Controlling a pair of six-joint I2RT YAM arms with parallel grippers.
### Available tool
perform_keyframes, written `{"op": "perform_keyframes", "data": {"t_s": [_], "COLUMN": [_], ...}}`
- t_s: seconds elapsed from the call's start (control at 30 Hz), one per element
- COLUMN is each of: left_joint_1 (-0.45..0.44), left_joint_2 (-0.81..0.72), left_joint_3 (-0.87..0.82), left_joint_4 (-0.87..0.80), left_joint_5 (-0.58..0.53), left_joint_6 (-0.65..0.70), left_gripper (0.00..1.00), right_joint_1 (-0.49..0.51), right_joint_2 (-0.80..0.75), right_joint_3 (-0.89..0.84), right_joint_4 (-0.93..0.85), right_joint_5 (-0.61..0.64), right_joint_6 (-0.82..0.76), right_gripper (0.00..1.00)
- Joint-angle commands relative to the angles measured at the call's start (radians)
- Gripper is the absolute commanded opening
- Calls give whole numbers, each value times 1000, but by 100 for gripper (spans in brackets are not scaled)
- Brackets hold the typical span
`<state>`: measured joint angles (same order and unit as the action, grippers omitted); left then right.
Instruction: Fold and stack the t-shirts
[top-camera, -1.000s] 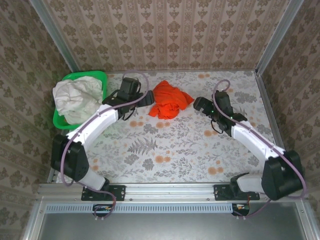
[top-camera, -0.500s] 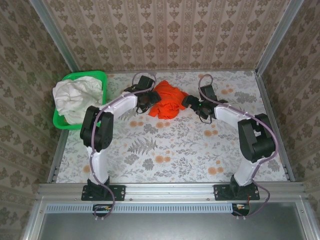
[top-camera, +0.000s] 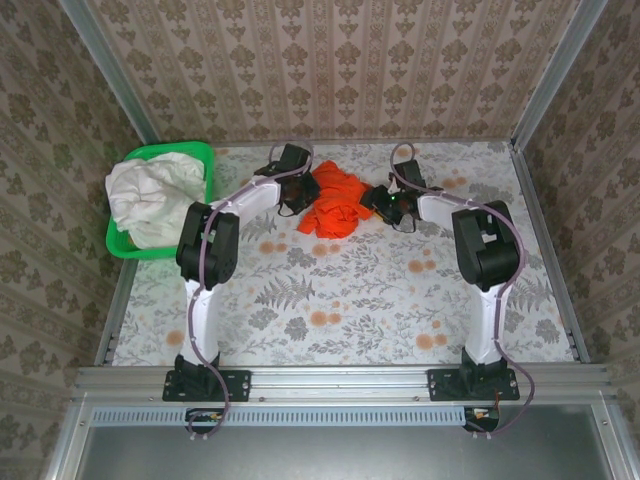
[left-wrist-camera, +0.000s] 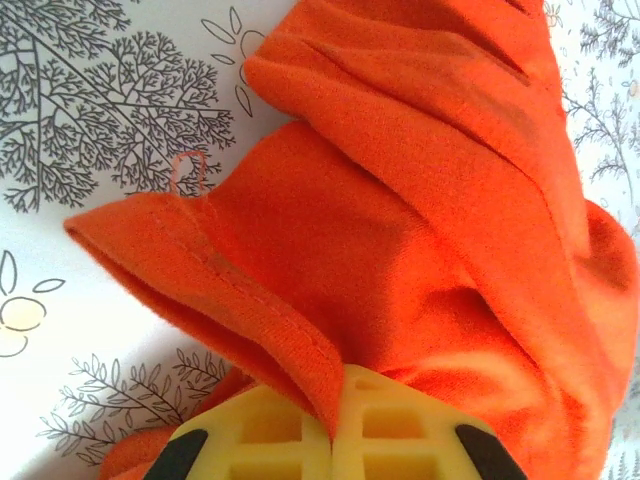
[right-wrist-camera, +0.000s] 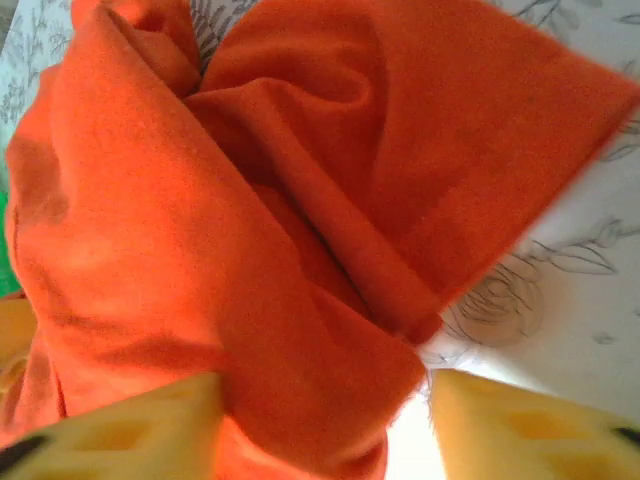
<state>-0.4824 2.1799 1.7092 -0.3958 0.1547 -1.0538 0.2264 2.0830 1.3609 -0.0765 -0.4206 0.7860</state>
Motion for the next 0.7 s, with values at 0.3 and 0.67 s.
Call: {"op": "perform_keyframes", "data": {"t_s": [0.3,0.67], "left_joint_1": [21,49], "left_joint_2": [-121,-175], "left_joint_3": [107,588], "left_joint_4": [-24,-152], "left_joint_5": [14,-56], "left_joint_6": [85,262], "left_gripper": [0,0], "right_joint_1": [-22,-37], "right_joint_2": [-270,-568], "right_joint_3": [45,271], "right_joint_4": [-81,-204], "right_joint_5": [46,184], "right_joint_6": [-99,-199], "right_gripper": [0,0]}}
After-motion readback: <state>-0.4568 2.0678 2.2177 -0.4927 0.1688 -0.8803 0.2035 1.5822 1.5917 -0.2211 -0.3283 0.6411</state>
